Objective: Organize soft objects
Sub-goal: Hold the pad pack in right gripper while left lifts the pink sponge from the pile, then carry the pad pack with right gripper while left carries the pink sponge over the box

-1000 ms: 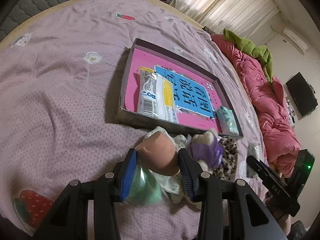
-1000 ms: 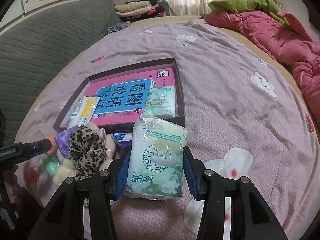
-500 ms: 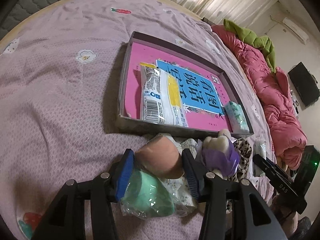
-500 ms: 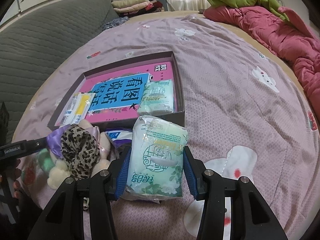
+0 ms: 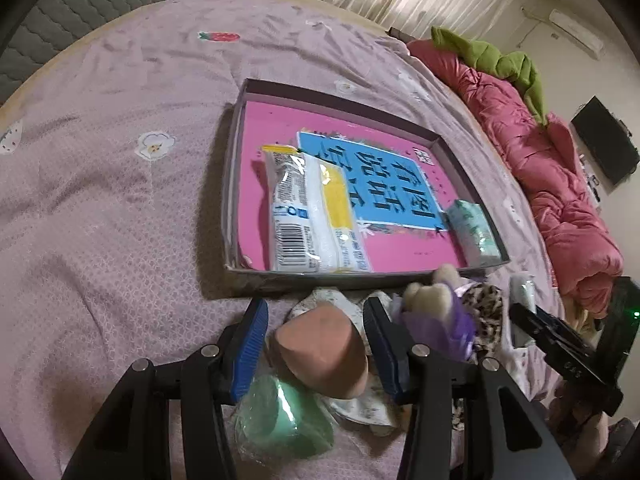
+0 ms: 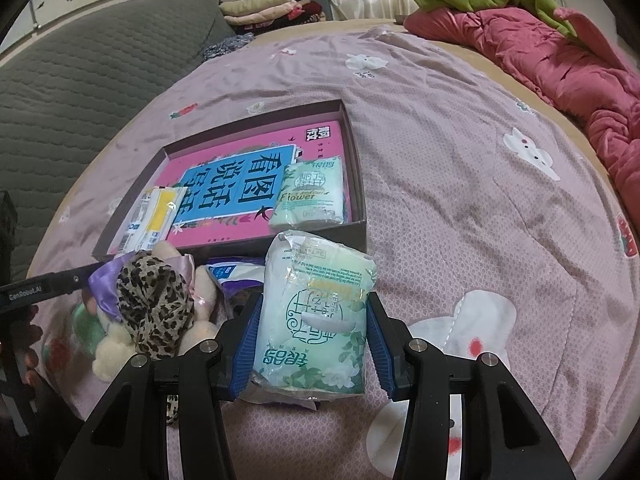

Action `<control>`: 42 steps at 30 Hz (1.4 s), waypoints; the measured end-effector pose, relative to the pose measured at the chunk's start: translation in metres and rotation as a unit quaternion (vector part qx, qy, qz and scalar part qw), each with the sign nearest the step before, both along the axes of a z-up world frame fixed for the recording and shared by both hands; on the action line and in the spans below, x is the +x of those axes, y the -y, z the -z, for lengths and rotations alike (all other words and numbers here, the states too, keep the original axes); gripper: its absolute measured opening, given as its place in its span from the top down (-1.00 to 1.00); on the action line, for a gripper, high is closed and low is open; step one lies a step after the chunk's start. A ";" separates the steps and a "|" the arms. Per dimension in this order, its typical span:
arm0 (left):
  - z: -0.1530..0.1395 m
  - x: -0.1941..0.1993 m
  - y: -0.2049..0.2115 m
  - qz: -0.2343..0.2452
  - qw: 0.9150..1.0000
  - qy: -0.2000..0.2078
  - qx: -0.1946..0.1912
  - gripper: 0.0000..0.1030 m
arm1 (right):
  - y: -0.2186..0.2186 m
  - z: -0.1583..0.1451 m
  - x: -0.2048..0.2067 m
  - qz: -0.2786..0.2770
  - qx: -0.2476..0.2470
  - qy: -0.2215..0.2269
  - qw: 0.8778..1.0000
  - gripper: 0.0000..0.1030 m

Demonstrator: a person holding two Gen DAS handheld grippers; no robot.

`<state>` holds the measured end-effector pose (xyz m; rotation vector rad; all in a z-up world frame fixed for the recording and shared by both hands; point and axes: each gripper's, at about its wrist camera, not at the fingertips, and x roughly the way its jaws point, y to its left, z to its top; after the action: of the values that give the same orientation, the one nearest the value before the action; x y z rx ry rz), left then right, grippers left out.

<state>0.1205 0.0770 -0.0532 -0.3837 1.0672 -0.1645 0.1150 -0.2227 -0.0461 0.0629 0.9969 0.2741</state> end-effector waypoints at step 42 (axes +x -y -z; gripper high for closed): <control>-0.066 -0.013 0.007 0.010 0.997 0.075 0.027 0.25 | -0.015 -0.047 -0.006 -0.021 -0.005 0.060 0.998 0.01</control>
<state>0.1073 0.0697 0.0130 -0.3066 0.9268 -0.1794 0.1087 -0.2081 0.0004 0.0164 0.8809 0.3083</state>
